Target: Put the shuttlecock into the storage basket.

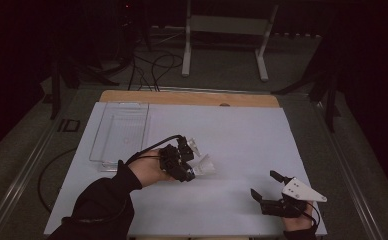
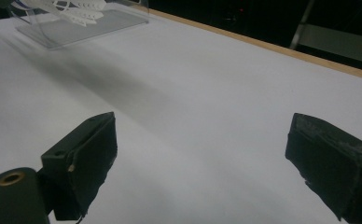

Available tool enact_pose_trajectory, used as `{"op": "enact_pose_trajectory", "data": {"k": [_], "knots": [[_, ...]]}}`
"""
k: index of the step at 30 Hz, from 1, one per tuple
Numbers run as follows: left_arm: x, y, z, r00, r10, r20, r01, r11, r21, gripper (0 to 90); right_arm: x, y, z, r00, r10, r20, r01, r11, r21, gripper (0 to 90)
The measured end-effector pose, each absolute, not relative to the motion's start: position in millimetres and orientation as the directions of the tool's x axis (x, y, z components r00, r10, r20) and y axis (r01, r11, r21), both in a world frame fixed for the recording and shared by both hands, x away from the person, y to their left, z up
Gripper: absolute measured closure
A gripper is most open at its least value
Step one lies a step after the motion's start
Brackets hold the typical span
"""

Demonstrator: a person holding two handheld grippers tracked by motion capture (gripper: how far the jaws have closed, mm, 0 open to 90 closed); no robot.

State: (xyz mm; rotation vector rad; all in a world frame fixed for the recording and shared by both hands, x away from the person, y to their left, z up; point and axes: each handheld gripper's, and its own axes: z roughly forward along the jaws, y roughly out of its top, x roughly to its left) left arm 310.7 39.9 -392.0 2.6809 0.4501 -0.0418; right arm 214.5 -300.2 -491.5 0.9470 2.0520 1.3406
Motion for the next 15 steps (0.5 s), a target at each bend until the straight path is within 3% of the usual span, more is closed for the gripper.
{"op": "enact_pose_trajectory", "data": {"k": [15], "knots": [[320.0,59.5,-374.5,0.925,0.367,-0.097,0.374,-0.836,0.401,66.4,214.3,-299.5,-491.4,-0.633,0.773,-0.039,0.274,0.27,0.923,9.0]]}}
